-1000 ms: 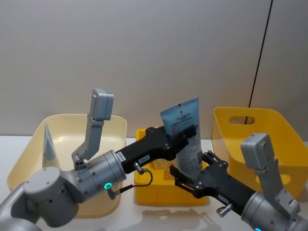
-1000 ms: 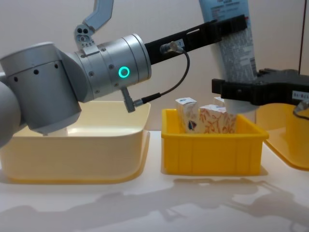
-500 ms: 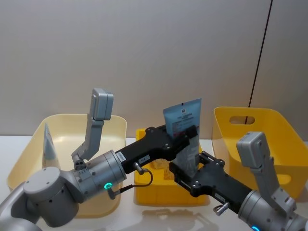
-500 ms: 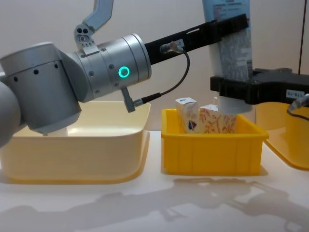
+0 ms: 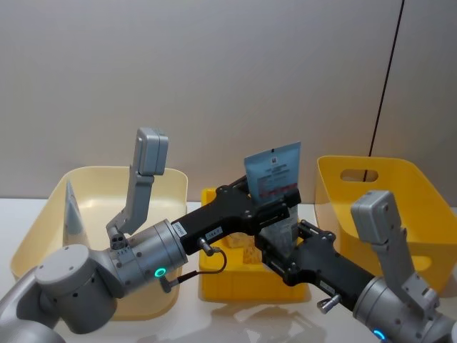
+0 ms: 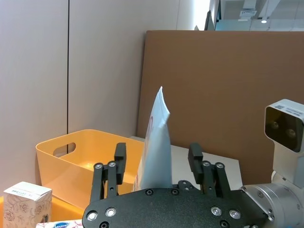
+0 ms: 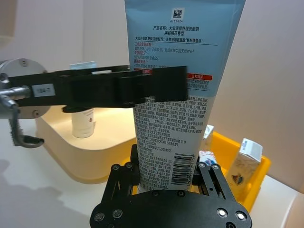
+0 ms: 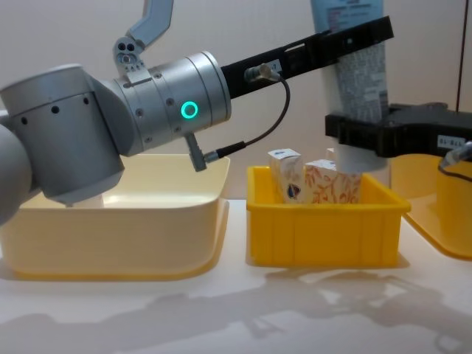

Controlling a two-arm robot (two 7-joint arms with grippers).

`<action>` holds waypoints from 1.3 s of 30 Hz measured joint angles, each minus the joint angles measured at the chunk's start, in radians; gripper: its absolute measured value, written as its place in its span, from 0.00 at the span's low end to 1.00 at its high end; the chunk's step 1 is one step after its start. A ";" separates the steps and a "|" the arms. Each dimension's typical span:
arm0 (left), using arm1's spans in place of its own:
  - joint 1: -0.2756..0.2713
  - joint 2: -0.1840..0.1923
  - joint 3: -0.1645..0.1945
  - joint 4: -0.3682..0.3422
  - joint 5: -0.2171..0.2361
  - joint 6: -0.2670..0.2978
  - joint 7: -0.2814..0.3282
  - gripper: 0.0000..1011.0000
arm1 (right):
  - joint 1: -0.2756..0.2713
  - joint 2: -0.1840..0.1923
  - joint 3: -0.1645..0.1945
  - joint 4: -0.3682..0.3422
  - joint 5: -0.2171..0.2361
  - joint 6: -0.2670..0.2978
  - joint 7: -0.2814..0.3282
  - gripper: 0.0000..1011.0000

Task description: Bimanual collaborative sorting of washing and personal care products

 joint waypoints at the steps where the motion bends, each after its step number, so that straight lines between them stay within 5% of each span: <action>1: 0.000 0.000 0.000 0.000 0.000 0.000 0.000 0.82 | 0.000 -0.002 0.003 0.001 -0.003 0.000 -0.009 0.55; 8: 0.000 0.000 0.000 0.000 0.000 0.000 0.000 0.99 | 0.000 -0.011 0.023 0.011 -0.029 -0.005 -0.057 0.55; 39: 0.000 0.000 0.000 0.000 0.000 0.000 0.000 0.99 | 0.104 -0.080 0.142 0.177 -0.227 -0.139 -0.364 0.55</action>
